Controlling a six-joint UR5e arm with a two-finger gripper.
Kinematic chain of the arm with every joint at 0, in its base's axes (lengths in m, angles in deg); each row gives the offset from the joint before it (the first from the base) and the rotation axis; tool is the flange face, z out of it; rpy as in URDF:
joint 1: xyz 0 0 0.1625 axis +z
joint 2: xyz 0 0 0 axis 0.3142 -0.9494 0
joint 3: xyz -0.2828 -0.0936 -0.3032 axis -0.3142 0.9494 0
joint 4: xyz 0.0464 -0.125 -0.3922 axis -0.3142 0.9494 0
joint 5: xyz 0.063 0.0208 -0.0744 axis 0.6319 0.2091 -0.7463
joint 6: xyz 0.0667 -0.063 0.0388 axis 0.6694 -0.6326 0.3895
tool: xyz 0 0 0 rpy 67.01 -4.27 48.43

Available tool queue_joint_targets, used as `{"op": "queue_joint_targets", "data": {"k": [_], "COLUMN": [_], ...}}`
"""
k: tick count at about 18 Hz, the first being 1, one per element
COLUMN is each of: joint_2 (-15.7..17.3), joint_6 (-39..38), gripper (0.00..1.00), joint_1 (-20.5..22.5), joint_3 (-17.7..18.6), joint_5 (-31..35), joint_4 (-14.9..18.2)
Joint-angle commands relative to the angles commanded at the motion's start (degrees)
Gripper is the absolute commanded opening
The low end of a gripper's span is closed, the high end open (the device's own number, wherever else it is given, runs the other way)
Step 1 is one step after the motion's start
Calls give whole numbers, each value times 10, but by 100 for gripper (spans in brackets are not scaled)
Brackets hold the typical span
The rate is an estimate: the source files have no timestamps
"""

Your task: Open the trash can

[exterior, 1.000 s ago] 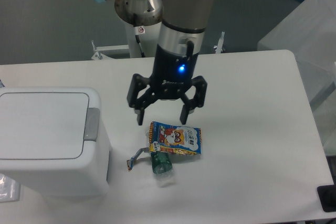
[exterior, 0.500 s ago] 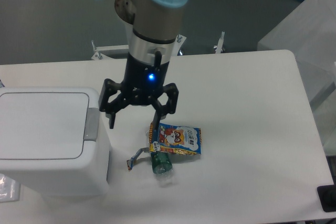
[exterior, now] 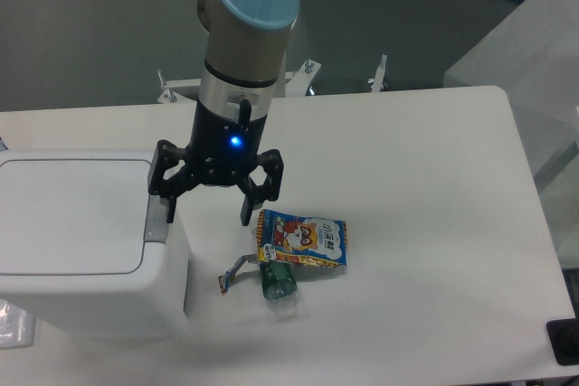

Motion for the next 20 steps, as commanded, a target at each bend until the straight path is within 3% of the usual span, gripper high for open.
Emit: {"op": "queue_joint_targets", "data": {"k": [20], "joint_2": [0], "joint_6": [0], "gripper": [100], "joint_1": [-6], "joint_3": [11], "joint_5": [1], "joint_4": [-1]}}
